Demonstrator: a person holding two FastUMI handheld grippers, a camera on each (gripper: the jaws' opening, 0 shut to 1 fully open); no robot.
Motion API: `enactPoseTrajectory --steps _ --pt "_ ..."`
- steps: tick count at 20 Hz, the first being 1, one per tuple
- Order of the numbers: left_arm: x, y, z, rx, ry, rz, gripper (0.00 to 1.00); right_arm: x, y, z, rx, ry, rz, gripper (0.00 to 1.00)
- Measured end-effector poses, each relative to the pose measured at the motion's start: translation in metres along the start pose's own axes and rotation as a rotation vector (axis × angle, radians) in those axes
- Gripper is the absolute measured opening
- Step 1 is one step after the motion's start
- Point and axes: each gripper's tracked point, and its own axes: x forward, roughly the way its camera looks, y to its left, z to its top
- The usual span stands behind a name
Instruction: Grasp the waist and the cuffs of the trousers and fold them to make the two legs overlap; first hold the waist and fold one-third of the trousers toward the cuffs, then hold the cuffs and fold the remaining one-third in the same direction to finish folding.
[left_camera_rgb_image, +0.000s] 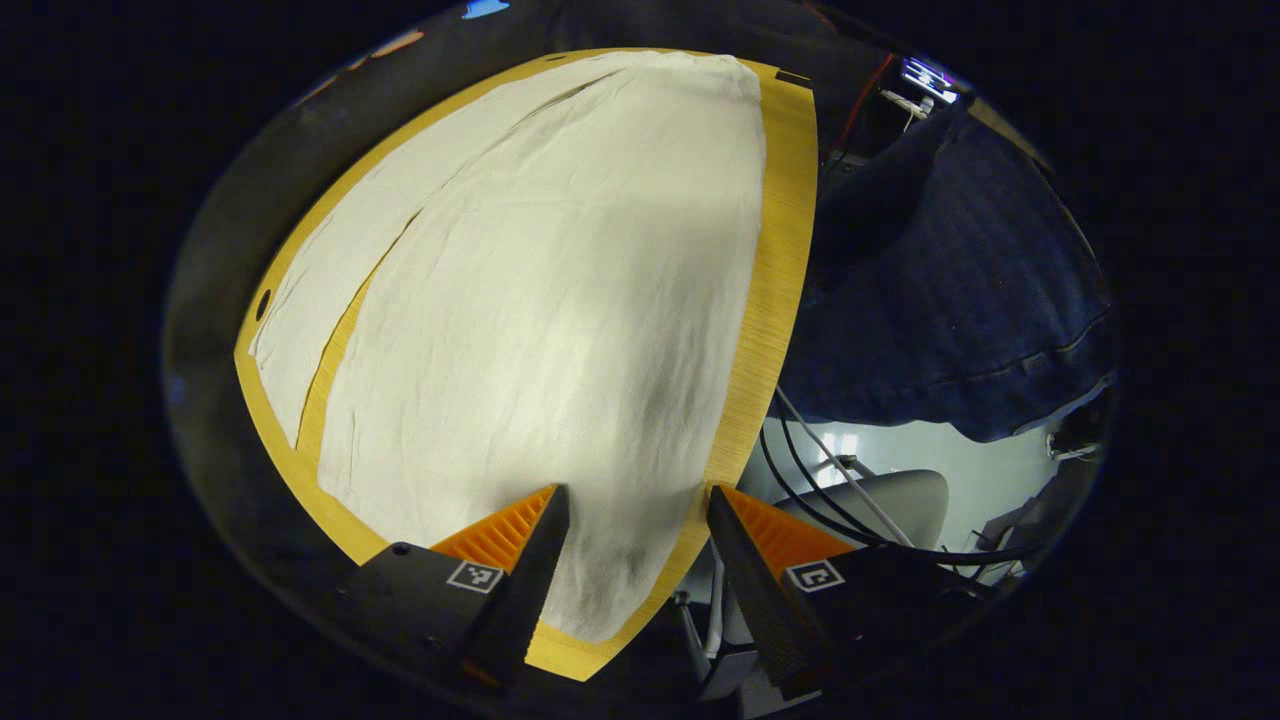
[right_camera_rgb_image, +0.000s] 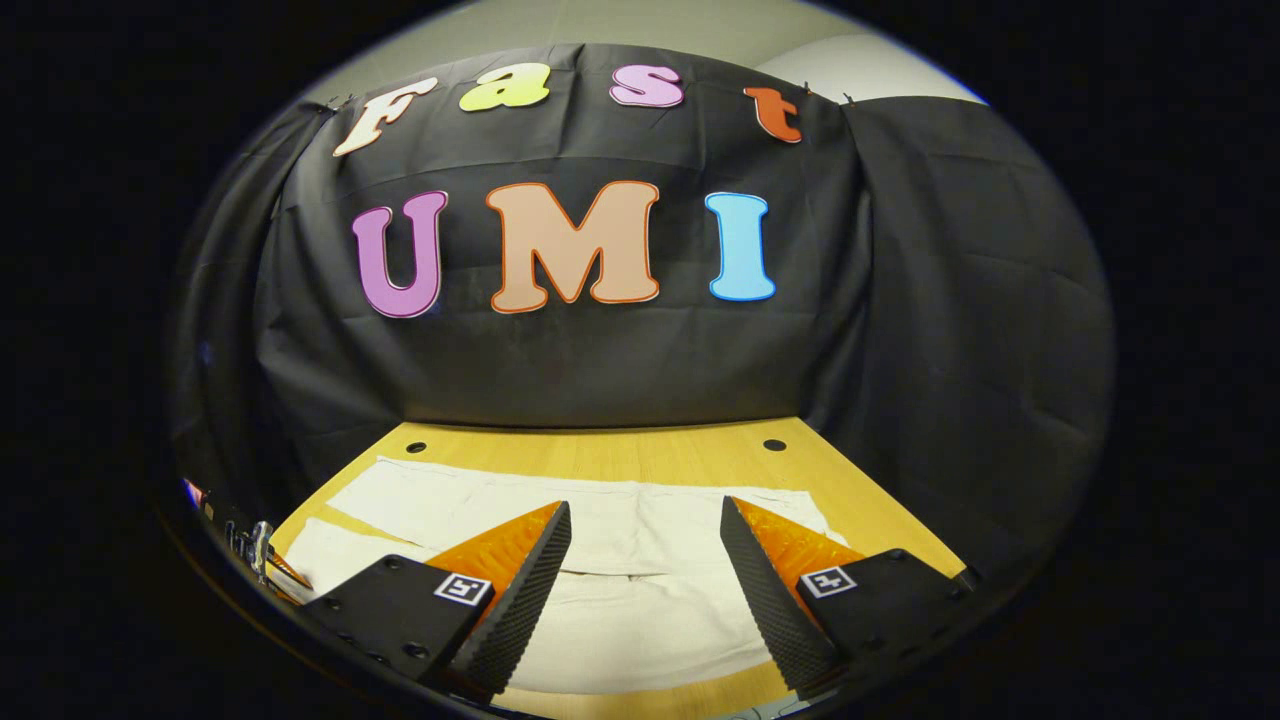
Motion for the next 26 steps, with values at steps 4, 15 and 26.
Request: enactPoseTrajectory --steps 4,15,26 --pt "0.001 0.002 -0.002 -0.003 0.031 -0.018 0.83 0.006 0.013 -0.002 -0.021 0.005 0.027 0.96" --pt "0.008 0.022 0.003 -0.038 0.135 0.0 0.41 0.041 0.037 -0.021 -0.084 0.08 0.175 0.92" --pt "0.013 0.034 0.006 -0.06 0.176 0.014 0.0 0.05 0.025 -0.096 -0.345 0.3 0.442 0.96"
